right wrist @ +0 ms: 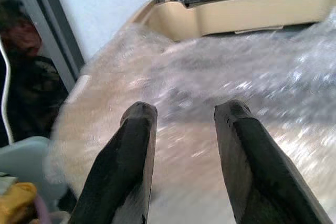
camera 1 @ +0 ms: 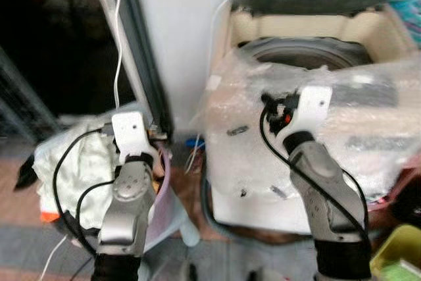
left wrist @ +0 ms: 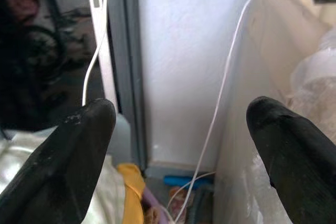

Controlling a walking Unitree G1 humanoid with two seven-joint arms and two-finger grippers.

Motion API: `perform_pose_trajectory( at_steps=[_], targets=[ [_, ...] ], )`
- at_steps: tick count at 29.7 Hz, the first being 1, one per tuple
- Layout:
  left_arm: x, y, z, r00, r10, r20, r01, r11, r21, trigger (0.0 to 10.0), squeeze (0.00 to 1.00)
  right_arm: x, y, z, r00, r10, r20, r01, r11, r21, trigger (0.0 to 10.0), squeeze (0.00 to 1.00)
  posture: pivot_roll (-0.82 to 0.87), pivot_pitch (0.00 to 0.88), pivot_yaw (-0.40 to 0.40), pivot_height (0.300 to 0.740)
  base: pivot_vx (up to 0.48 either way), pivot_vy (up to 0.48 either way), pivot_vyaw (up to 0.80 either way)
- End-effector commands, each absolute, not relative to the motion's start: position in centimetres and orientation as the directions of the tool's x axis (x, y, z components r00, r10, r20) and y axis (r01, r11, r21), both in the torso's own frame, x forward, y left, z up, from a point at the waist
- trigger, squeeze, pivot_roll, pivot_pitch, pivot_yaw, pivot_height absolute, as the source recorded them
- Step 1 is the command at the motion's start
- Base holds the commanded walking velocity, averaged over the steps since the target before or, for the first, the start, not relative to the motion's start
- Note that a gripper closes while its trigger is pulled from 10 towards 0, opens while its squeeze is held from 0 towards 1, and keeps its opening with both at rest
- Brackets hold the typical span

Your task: Clothes washing

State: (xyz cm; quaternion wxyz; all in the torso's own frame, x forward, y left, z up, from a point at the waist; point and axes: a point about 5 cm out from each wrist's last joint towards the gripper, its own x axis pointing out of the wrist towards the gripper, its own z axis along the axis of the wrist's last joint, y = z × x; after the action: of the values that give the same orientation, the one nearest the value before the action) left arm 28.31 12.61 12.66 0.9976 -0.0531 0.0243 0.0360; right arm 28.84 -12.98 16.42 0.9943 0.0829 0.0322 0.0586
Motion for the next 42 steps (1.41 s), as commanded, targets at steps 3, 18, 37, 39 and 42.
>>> perform_pose_trajectory(
  at_steps=[3, 18, 37, 39, 42],
  targets=[
    [27.9, 12.2, 12.6, 0.997, 0.036, -0.063, -0.046, 0.984, -0.170, 10.0, 0.00, 28.9, -12.7, 17.0, 0.990, 0.141, -0.005, -0.136, 0.959, 0.247, 10.0, 1.00, -0.03, 0.005, 0.069, 0.740, 0.000, 0.000, 0.00],
    [26.5, 12.6, 11.6, 0.986, 0.036, -0.162, -0.076, 0.965, -0.249, 10.0, 0.00, 29.3, -12.1, 14.9, 0.971, 0.234, -0.057, -0.220, 0.958, 0.183, 10.0, 1.00, 0.00, 0.040, 0.049, 0.740, 0.000, 0.000, 0.21],
    [27.0, 12.5, 12.3, 0.994, 0.028, -0.110, -0.044, 0.988, -0.151, 10.0, 0.00, 28.0, -8.7, 11.8, 0.861, 0.465, -0.207, -0.475, 0.880, 0.001, 10.0, 1.00, 0.00, 0.035, 0.090, 0.740, 0.000, 0.000, 0.80],
    [27.0, 12.5, 12.3, 0.994, 0.025, -0.108, -0.040, 0.989, -0.143, 10.0, 0.00, 28.0, -8.8, 11.6, 0.863, 0.461, -0.206, -0.469, 0.883, 0.011, 10.0, 1.00, 0.00, 0.030, 0.093, 0.740, 0.000, 0.000, 0.80],
    [27.2, 12.6, 12.3, 0.994, 0.024, -0.107, -0.038, 0.990, -0.137, 10.0, 0.00, 28.1, -8.8, 11.5, 0.864, 0.460, -0.204, -0.467, 0.884, 0.013, 10.0, 1.00, 0.00, 0.031, 0.093, 0.740, 0.000, 0.000, 0.80]
  ],
)
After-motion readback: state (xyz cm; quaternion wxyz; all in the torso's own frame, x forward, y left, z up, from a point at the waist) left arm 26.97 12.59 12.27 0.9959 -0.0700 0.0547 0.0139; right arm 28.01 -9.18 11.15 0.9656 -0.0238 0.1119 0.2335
